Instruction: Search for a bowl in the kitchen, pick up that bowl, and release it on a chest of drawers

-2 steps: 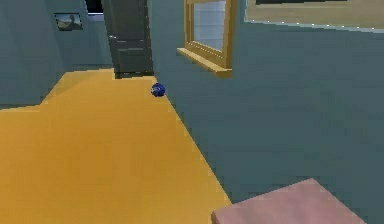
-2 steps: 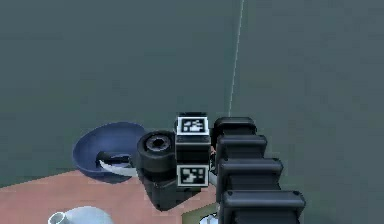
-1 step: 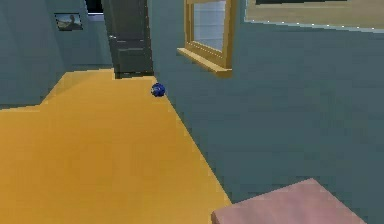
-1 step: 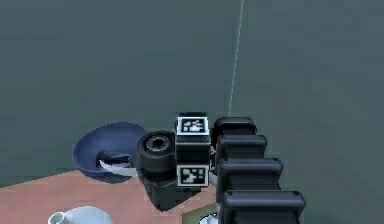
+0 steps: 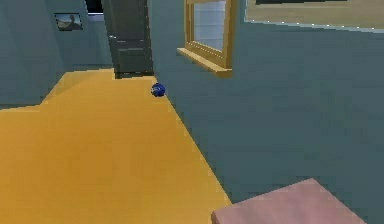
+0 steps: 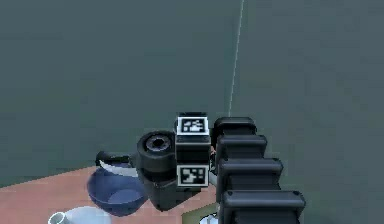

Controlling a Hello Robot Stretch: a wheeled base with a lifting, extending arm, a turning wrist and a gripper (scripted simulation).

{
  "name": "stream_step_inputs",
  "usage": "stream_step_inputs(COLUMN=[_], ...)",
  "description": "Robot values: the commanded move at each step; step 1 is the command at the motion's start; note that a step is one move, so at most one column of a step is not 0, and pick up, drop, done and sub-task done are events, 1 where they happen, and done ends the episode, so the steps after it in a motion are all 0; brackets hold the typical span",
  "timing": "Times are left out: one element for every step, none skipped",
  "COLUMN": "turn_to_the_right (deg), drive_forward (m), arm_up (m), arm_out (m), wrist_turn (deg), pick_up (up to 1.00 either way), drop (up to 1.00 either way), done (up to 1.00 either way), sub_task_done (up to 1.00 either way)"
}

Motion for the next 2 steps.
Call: stream_step_inputs(turn_to_the_right=[0.0,0.0], drive_forward=[0.0,0.0], arm_up=[0.0,0.0], arm_out=[-0.06,0.0], wrist_turn=[0.0,0.0], pick_up=[0.0,0.0], drop=[0.0,0.0], done=[0.0,1.0], sub_task_done=[0.0,0.0])
